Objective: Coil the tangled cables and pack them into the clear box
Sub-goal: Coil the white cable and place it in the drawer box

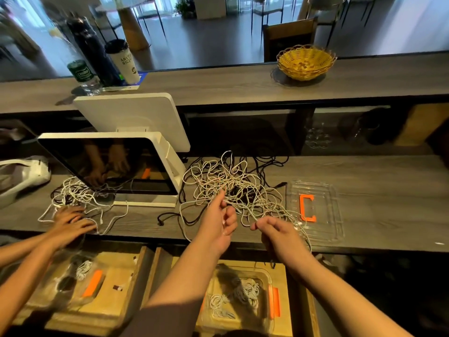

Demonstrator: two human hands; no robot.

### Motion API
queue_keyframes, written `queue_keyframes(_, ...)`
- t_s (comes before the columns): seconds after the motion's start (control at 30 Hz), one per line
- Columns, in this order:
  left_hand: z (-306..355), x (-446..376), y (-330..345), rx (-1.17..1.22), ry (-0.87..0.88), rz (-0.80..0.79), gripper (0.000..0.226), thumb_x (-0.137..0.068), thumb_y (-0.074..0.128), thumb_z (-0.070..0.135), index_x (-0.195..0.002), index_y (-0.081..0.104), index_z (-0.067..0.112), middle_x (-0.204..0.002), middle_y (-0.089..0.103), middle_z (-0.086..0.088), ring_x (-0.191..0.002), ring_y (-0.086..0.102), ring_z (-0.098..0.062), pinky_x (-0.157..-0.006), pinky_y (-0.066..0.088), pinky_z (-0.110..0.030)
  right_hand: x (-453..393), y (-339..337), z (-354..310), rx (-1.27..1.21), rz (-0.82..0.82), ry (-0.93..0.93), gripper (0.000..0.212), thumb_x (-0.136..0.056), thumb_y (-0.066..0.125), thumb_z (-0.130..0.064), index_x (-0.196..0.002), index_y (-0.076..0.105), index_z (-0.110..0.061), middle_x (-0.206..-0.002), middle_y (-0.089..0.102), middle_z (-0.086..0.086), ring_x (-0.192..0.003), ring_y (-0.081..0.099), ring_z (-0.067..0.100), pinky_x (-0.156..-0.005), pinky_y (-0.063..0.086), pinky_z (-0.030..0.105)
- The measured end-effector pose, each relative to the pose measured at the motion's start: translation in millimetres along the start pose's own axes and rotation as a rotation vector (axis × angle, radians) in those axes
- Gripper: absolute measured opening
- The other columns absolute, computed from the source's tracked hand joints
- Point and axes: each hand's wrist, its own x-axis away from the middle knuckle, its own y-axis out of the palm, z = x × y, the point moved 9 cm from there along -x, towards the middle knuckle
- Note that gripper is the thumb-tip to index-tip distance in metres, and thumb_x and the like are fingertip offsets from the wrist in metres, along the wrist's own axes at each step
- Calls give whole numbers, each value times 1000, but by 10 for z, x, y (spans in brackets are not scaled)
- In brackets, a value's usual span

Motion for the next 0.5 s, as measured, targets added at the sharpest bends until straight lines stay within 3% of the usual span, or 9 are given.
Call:
queue_keyframes(0.2,-133,67,19,-16,72,0,67,-101,25,61,-126,58,8,-60,47,0,-43,34,-7,-33,20,-17,185,-53,16,31,-22,-1,26,-101,50,-14,-85,70,-10,-48,39,-8,-42,34,6,-42,26,16)
queue_keyframes(0.27,-115,91,26,-23,125,20,70,-101,24,61,-127,64,9,-65,47,1,-52,37,-8,-41,29,-19,240,-59,23,54,-42,-7,27,-100,49,-12,-85,70,-6,-46,44,-10,-43,38,2,-44,30,13)
queue_keyframes(0.4,-54,178,106,16,180,2,67,-101,25,59,-119,72,15,-85,61,-6,-74,56,-16,-72,51,-32,343,-29,90,74,-111,31,26,-100,50,-13,-87,71,-6,-50,55,-9,-45,46,2,-45,32,12)
queue_keyframes(0.5,-57,215,208,91,177,-28,66,-101,25,60,-120,69,15,-79,65,-5,-71,61,-16,-70,55,-32,378,1,157,149,-164,31,27,-99,54,-23,-83,75,-24,-68,60,13,-54,44,20,-49,32,27)
